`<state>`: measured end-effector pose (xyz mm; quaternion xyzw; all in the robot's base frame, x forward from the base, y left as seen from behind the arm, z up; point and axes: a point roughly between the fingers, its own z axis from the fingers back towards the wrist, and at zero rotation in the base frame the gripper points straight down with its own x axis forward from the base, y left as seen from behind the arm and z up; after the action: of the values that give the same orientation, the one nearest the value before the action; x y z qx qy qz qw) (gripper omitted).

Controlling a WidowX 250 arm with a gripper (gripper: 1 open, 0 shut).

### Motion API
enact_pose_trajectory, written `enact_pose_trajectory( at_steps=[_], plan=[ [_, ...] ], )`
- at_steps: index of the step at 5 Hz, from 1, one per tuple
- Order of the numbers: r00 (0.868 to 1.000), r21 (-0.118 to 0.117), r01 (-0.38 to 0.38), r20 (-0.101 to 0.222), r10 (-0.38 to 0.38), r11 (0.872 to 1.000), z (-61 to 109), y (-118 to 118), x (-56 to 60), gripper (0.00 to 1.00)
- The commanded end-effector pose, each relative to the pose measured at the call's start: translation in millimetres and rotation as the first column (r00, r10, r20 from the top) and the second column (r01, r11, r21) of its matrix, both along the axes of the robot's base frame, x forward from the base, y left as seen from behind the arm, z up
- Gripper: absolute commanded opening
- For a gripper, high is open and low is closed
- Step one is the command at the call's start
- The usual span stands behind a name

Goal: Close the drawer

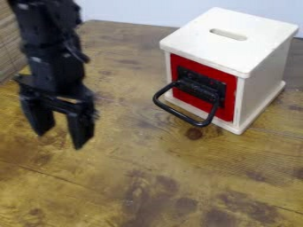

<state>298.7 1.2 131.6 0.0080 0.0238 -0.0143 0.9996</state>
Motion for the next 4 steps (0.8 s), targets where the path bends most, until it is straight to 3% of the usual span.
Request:
enact_pose_trajectory(
  at_steps=[1, 2, 4],
  plan=[
    [0.997, -0.031, 0.004, 0.072, -0.002, 1.0, 20.1, 10.2, -7.5, 1.0],
    [0.998, -0.008, -0.003, 0.056, 0.004, 1.0, 19.2, 8.4, -5.8, 1.0],
    [0.998, -0.006, 0.043, 0.036, -0.043, 0.999, 18.1, 2.8, -0.7, 1.0]
  ],
)
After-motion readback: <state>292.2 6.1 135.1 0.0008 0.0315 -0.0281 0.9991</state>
